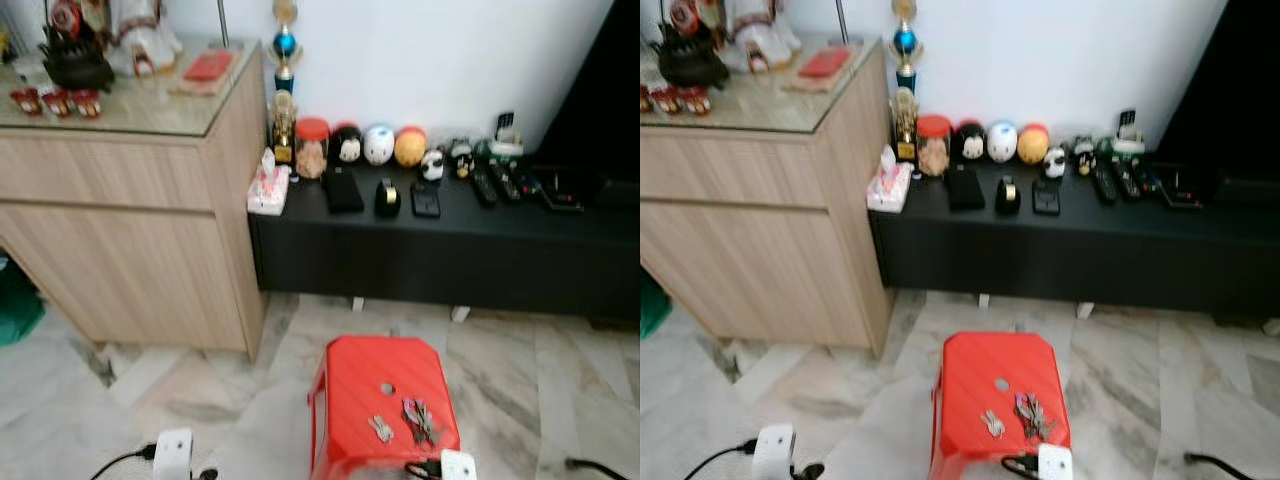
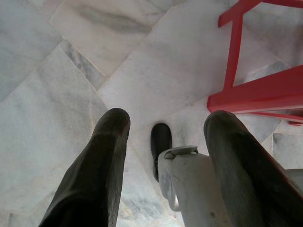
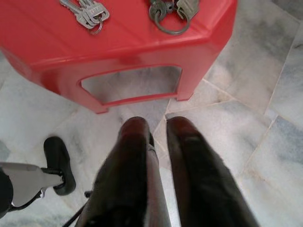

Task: Hang keys on a hook

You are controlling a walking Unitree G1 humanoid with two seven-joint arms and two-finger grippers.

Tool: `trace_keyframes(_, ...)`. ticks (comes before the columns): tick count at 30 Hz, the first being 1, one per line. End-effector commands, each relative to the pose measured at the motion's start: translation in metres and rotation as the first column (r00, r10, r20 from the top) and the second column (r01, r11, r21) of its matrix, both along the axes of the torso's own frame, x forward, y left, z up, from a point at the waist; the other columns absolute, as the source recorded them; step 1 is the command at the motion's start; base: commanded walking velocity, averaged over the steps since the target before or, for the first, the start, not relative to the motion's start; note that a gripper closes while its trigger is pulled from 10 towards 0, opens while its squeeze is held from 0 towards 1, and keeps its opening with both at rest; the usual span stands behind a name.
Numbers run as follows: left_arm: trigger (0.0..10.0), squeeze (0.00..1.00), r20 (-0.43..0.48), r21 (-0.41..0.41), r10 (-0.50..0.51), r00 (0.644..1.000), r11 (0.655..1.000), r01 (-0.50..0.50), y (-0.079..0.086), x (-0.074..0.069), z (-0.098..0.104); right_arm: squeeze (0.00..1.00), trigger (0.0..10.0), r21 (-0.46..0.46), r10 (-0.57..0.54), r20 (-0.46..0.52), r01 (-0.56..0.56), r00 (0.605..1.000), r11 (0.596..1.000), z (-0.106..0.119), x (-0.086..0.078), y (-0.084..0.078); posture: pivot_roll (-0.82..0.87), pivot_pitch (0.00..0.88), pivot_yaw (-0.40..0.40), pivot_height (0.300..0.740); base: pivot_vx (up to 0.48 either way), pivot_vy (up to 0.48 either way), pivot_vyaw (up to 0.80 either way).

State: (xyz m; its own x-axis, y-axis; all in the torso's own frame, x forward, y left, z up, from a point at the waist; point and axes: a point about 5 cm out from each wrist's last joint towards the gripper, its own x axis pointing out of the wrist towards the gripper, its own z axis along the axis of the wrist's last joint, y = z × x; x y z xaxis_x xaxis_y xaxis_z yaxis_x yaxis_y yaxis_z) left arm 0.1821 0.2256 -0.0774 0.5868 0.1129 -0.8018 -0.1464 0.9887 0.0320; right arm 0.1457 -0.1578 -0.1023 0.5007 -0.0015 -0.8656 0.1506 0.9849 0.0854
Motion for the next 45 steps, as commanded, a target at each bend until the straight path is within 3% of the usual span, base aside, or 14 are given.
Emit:
trace_keyframes(1,10.0,0.00,-0.008,0.000,0.004,1.000,1.000,-0.004,0.000,-0.002,-0.001,1.00,10.0,-0.009,0.007,0.005,-0.007,1.000,1.000,0.000,0.000,0.000,0.05,0.000,-0.061,0.740,0.000,0.000,0.00)
trace_keyframes(14,10.0,0.00,0.006,-0.011,0.016,1.000,1.000,-0.016,-0.001,-0.002,-0.001,1.00,10.0,-0.094,0.071,0.070,-0.064,0.995,0.993,0.004,0.006,-0.005,0.04,0.000,-0.062,0.740,0.000,0.000,0.00)
trace_keyframes(15,10.0,0.00,0.008,-0.011,0.016,1.000,1.000,-0.015,-0.002,-0.002,-0.001,0.43,10.0,-0.102,0.068,0.085,-0.059,0.994,0.993,0.005,0.007,-0.005,0.04,0.000,-0.063,0.740,0.000,0.000,0.00)
trace_keyframes(16,10.0,0.00,0.013,-0.014,0.015,1.000,1.000,-0.015,-0.002,-0.002,-0.001,0.00,10.0,-0.110,0.078,0.117,-0.065,0.990,0.992,0.007,0.009,-0.005,0.04,0.000,-0.064,0.740,0.000,0.000,0.00)
trace_keyframes(22,10.0,0.00,0.041,-0.019,0.018,0.999,1.000,-0.017,-0.003,-0.002,-0.001,0.00,10.0,-0.102,0.080,0.225,-0.058,0.971,0.993,0.013,0.015,-0.005,0.03,0.000,-0.068,0.740,0.000,0.000,0.00)
trace_keyframes(34,10.0,0.00,0.067,-0.018,0.015,0.998,1.000,-0.014,-0.003,-0.005,-0.001,0.00,10.0,-0.125,0.060,0.295,-0.024,0.954,0.992,0.017,0.015,-0.008,0.02,0.000,-0.073,0.740,0.000,0.000,0.00)
trace_keyframes(35,10.0,0.00,0.084,-0.010,0.014,0.996,1.000,-0.013,-0.002,-0.004,0.000,0.00,10.0,-0.166,0.080,0.433,-0.007,0.898,0.986,0.040,0.056,-0.019,0.02,0.000,-0.074,0.740,0.000,0.000,0.00)
trace_keyframes(36,10.0,0.00,0.101,0.000,0.011,0.995,1.000,-0.011,-0.002,-0.004,0.001,0.00,10.0,-0.188,0.092,0.549,0.016,0.831,0.982,0.064,0.086,-0.027,0.02,0.000,-0.073,0.740,0.000,0.000,0.00)
trace_keyframes(37,10.0,0.00,0.118,0.005,0.008,0.993,1.000,-0.009,-0.002,-0.003,0.002,0.00,10.0,-0.195,0.097,0.632,0.036,0.769,0.980,0.083,0.105,-0.031,0.02,0.000,-0.073,0.740,0.000,0.000,0.00)
trace_keyframes(38,10.0,0.00,0.134,0.006,0.010,0.991,1.000,-0.011,-0.002,-0.003,0.003,0.00,10.0,-0.197,0.103,0.680,0.046,0.726,0.979,0.094,0.114,-0.033,0.02,0.000,-0.073,0.740,0.000,0.000,0.00)
trace_keyframes(42,10.0,0.00,0.160,0.009,0.010,0.987,1.000,-0.012,-0.002,-0.002,0.004,0.00,10.0,-0.195,0.110,0.713,0.045,0.692,0.980,0.100,0.115,-0.032,0.02,0.000,-0.073,0.740,0.000,0.000,0.00)
trace_keyframes(45,10.0,0.00,0.233,0.038,0.033,0.972,0.998,-0.043,0.000,0.000,0.009,0.00,10.0,-0.183,0.126,0.745,0.020,0.655,0.983,0.108,0.121,-0.030,0.01,0.000,-0.073,0.740,0.000,0.000,0.00)
